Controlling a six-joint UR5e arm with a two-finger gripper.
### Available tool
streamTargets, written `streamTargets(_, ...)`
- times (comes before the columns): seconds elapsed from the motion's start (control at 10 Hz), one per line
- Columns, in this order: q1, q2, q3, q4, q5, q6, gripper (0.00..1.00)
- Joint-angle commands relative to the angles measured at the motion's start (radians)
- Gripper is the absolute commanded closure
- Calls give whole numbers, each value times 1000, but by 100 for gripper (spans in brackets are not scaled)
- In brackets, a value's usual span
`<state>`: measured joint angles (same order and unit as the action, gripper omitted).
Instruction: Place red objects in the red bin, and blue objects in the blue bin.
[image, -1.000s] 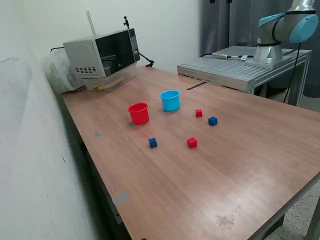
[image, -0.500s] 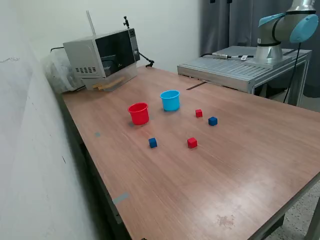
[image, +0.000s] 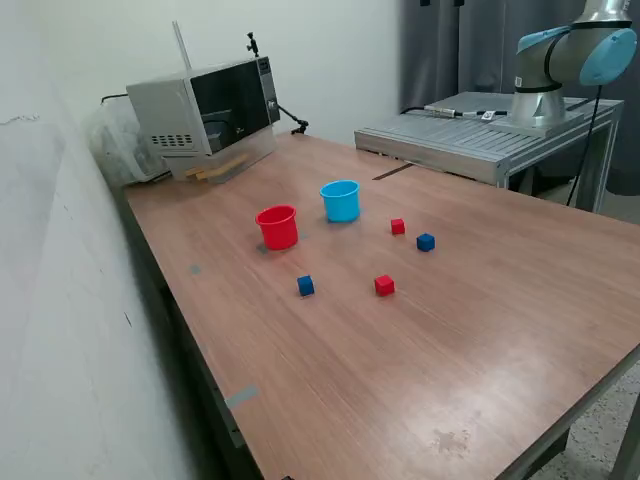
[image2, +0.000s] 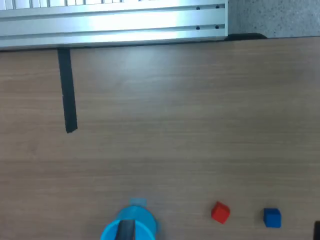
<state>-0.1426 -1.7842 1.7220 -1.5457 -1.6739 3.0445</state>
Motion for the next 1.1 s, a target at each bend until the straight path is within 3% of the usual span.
streamTargets(0.0,12,-1,5,-1,-1,-1,0)
streamTargets(0.2,14,5,-4,-13,3,2,0)
streamTargets(0.5,190,78,-32,-150,6,11,0)
streamTargets(0.7,236,123,-13,-236,38,11,0)
streamTargets(1.0,236,184,152,-429,56,4,0)
